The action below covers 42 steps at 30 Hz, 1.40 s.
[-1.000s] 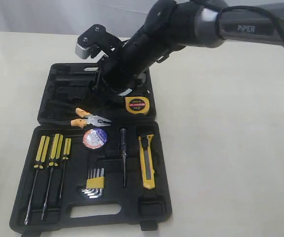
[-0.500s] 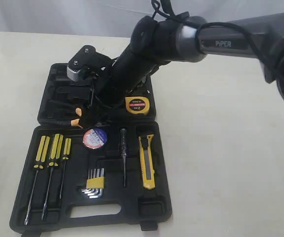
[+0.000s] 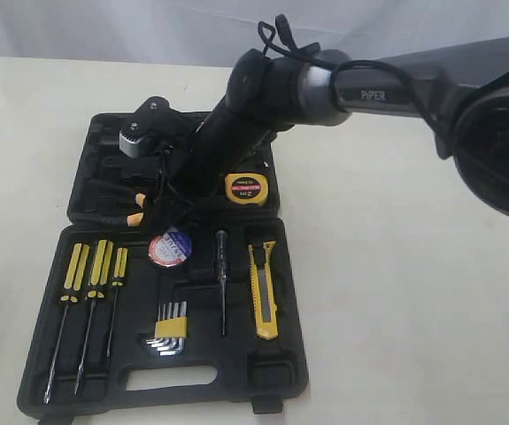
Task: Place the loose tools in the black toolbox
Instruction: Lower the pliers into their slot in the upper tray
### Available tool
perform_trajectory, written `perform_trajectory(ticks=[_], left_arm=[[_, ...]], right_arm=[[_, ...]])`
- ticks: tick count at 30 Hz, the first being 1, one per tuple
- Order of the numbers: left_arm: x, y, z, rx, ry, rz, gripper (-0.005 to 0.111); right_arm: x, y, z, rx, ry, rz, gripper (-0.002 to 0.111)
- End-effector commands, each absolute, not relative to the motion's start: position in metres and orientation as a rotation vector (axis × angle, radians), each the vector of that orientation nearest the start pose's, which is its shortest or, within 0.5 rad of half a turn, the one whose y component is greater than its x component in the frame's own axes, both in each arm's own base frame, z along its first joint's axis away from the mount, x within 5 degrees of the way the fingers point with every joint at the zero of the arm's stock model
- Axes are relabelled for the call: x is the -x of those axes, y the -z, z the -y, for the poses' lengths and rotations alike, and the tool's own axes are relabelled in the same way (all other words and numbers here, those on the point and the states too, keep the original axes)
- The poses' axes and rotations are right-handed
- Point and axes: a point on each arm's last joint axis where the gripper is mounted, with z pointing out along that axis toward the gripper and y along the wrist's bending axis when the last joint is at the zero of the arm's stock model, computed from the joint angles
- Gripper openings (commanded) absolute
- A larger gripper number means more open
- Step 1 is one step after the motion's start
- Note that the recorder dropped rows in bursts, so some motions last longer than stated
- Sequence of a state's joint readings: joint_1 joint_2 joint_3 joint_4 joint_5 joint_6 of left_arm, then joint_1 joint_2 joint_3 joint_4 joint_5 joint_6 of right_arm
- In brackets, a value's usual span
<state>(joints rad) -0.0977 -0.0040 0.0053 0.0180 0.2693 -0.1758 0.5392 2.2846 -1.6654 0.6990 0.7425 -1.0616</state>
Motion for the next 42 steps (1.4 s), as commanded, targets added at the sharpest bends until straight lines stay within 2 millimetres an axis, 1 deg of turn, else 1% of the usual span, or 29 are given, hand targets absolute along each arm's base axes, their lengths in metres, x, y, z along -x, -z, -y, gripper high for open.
perform_trajectory(ticks=[1, 3, 6, 12, 16, 19, 29, 32, 37, 39, 42], left_arm=[[-0.055, -0.189, 0.005, 0.051, 0.186, -1.757, 0.000], [-0.055, -0.189, 0.005, 0.051, 0.186, -1.757, 0.000], [-0.055, -0.189, 0.005, 0.051, 0.186, -1.755, 0.000], [-0.055, -0.189, 0.005, 0.051, 0.186, -1.755, 0.000], [-0.055, -0.189, 0.005, 0.051, 0.186, -1.755, 0.000], [-0.055, -0.189, 0.005, 0.051, 0.186, -1.755, 0.000], [-0.055, -0.189, 0.005, 0.049, 0.183, -1.755, 0.000], [-0.055, -0.189, 0.005, 0.049, 0.183, -1.755, 0.000], [-0.055, -0.189, 0.005, 0.049, 0.183, -1.757, 0.000], [-0.055, -0.189, 0.005, 0.049, 0.183, -1.757, 0.000], [-0.055, -0.189, 0.005, 0.049, 0.183, -1.757, 0.000]], right_arm=[[-0.389, -0.129, -0.279, 1.451, -0.617, -2.221, 0.054], [-0.389, -0.129, -0.279, 1.449, -0.615, -2.220, 0.047], [-0.390, -0.129, -0.279, 1.458, -0.607, -2.208, 0.043], [-0.398, -0.132, -0.279, 1.414, -0.532, -2.153, 0.043], [-0.403, -0.143, -0.282, 1.481, -0.500, -2.072, 0.043], [-0.406, -0.147, -0.282, 1.523, -0.455, -2.020, 0.043], [-0.405, -0.146, -0.281, 1.582, -0.438, -2.015, 0.043], [-0.404, -0.146, -0.281, 1.583, -0.449, -2.025, 0.049], [-0.403, -0.146, -0.281, 1.593, -0.455, -2.028, 0.062], [-0.403, -0.146, -0.281, 1.587, -0.451, -2.028, 0.064], [-0.404, -0.146, -0.281, 1.570, -0.452, -2.037, 0.064]])
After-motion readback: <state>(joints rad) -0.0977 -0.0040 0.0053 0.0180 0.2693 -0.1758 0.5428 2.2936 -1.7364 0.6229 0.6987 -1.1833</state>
